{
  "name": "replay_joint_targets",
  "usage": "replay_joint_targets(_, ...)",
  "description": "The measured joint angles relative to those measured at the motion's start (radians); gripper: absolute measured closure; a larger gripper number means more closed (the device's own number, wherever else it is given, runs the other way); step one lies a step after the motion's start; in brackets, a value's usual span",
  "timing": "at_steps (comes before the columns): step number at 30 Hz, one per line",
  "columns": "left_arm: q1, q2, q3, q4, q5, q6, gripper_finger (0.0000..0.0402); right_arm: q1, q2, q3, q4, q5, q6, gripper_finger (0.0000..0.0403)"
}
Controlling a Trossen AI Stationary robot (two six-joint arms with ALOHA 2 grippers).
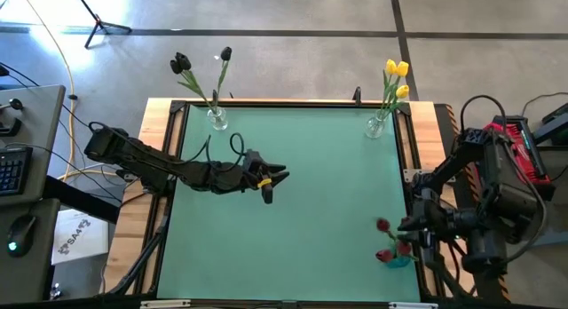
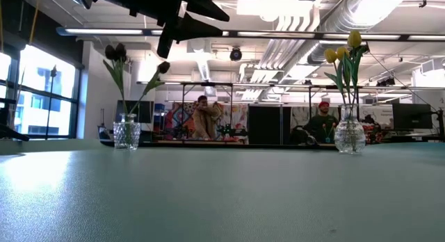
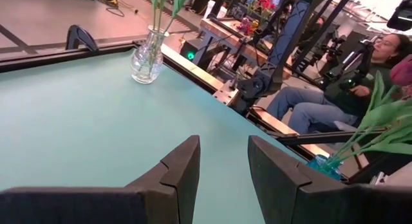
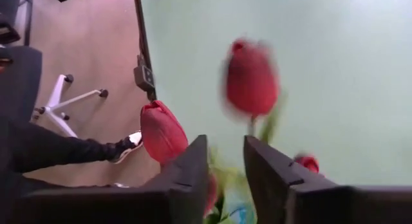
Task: Sort flowers into vase by color
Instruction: Put the red flower into the blue vase, then adjust the red flowers in the blue vase
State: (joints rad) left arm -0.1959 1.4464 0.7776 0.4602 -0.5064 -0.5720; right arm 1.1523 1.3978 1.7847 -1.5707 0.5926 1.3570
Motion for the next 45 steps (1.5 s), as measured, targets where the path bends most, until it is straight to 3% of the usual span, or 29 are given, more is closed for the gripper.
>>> replay_joint_targets(6,0.0,0.0,0.0,-0.016,0.002,0.0,0.0284,0.048,-0.003,0.0,0.0,-0.055,0.097,0.0269)
replay_joint_targets(13,0.0,0.0,0.0,-0.03,0.002,0.0,0.0284,0.068,-0.003,0.0,0.0,-0.132,0.15,0.0265)
replay_joint_targets(18,0.0,0.0,0.0,-0.03,0.002,0.0,0.0284,0.08,-0.011,0.0,0.0,-0.246,0.191,0.0265)
replay_joint_targets(21,0.002,0.0,0.0,-0.03,0.002,0.0,0.0284,0.103,-0.019,0.014,-0.001,-0.245,0.202,0.0265)
replay_joint_targets(25,0.007,0.0,0.0,-0.031,0.002,-0.001,0.0284,0.14,-0.034,0.073,-0.001,-0.112,0.194,0.0265)
replay_joint_targets(30,0.011,0.02,0.0,-0.011,0.003,-0.025,0.0284,0.16,-0.046,0.135,0.001,0.148,0.123,0.0265)
replay_joint_targets(35,0.018,0.145,0.032,0.179,0.074,-0.028,0.0284,0.113,-0.049,0.138,0.0,0.346,0.053,0.0265)
replay_joint_targets(40,0.05,0.315,0.241,0.193,0.208,0.031,0.0284,0.053,-0.052,0.138,0.0,0.408,0.036,0.0265)
replay_joint_targets(45,0.088,0.45,0.508,0.062,0.325,0.12,0.0284,0.034,-0.051,0.138,0.001,0.401,0.022,0.0265)
